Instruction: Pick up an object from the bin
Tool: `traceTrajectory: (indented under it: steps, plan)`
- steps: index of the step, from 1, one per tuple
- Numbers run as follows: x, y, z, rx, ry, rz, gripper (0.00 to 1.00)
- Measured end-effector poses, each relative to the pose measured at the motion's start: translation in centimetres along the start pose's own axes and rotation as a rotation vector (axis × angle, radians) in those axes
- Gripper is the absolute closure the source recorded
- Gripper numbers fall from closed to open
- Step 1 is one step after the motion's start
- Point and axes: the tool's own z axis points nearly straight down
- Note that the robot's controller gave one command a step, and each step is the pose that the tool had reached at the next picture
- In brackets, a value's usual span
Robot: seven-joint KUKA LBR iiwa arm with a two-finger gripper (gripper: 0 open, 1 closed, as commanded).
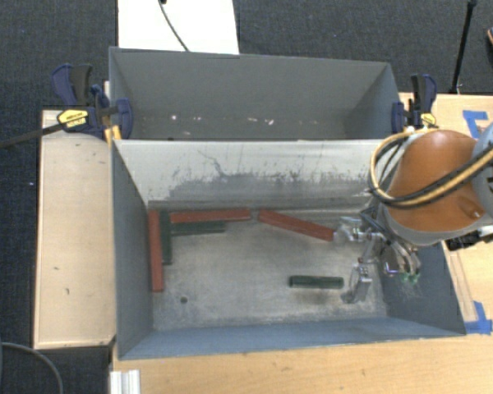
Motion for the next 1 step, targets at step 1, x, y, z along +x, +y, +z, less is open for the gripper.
traceTrajectory:
  steps: [1]
  plan:
    - [-1.41, 1.86, 6.36, -0.006, 0.007, -0.012, 0.0]
